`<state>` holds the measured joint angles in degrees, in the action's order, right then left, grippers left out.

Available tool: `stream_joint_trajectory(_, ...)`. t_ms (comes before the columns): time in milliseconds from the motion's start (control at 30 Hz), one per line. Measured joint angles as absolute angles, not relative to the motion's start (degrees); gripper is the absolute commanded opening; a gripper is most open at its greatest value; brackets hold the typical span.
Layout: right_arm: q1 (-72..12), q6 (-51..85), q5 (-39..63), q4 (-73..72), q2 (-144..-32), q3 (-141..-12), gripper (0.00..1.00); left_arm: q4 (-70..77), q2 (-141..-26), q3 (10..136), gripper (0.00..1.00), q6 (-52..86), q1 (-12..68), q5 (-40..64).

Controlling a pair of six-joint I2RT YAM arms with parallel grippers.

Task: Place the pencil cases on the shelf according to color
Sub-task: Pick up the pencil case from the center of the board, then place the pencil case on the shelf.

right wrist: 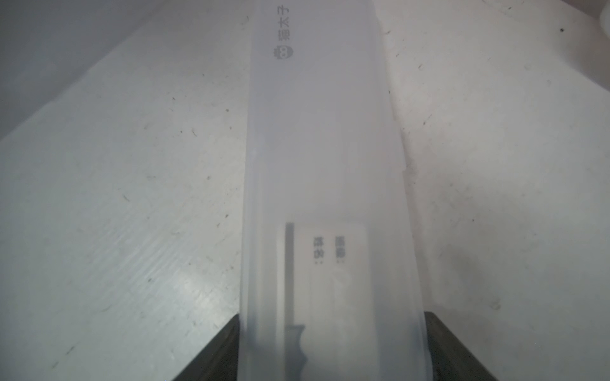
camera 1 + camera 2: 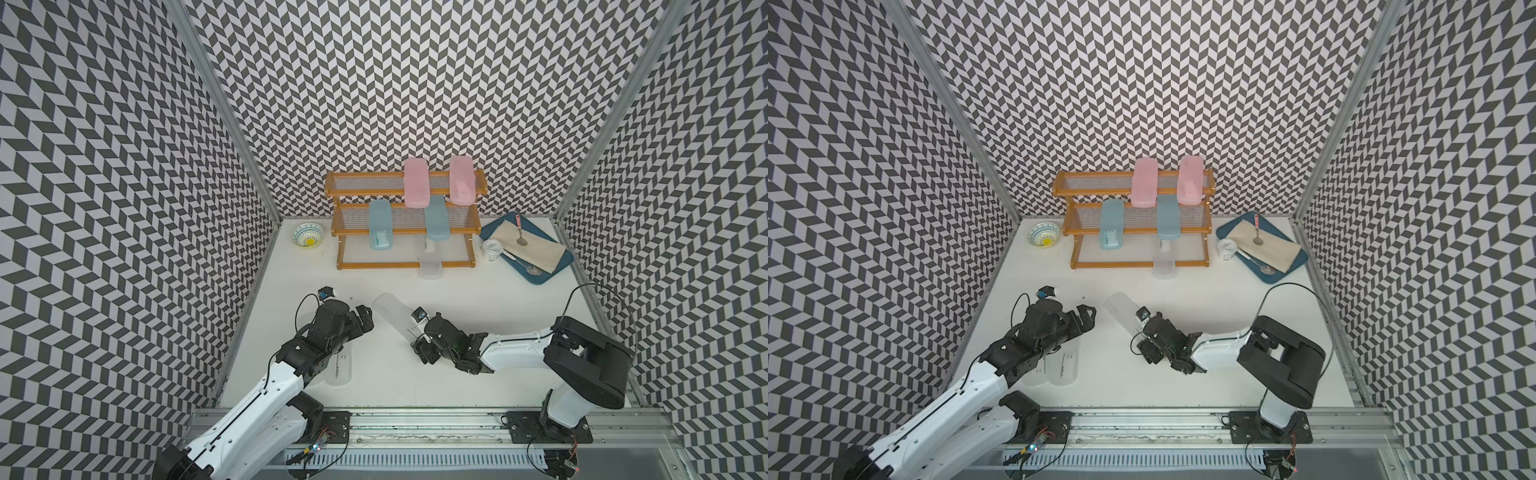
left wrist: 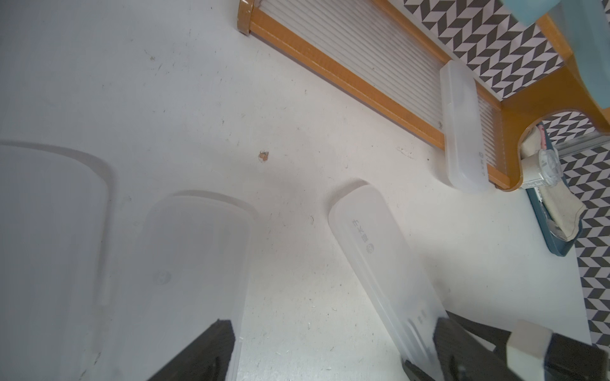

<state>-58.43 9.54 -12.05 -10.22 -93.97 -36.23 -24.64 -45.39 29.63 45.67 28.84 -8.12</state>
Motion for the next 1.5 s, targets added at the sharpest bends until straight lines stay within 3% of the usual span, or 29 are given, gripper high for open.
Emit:
stream_joint_trajectory(533,-58.5,24.8,-22.6,-1.5,-66.6,-25.0,0.57,-23.8,-43.0,30.3,1.00,44.8,28.9,-8.0)
stream_joint_trajectory(833,-48.9,27.2,-21.3,1.2,-60.6,-24.1,0.58,-21.6,-45.1,30.3,1.00,44.3,28.9,-7.7)
stream_joint_trajectory(1033,-38.3,23.9,-16.7,0.8,-65.4,-29.5,0.59,-20.1,-47.1,30.2,1.00,43.5,28.9,-8.1)
stream_joint_trajectory(1500,-25.8,18.9,-8.1,-2.6,-90.5,-47.6,0.56,-17.8,-50.7,29.0,1.00,42.9,28.9,-9.9)
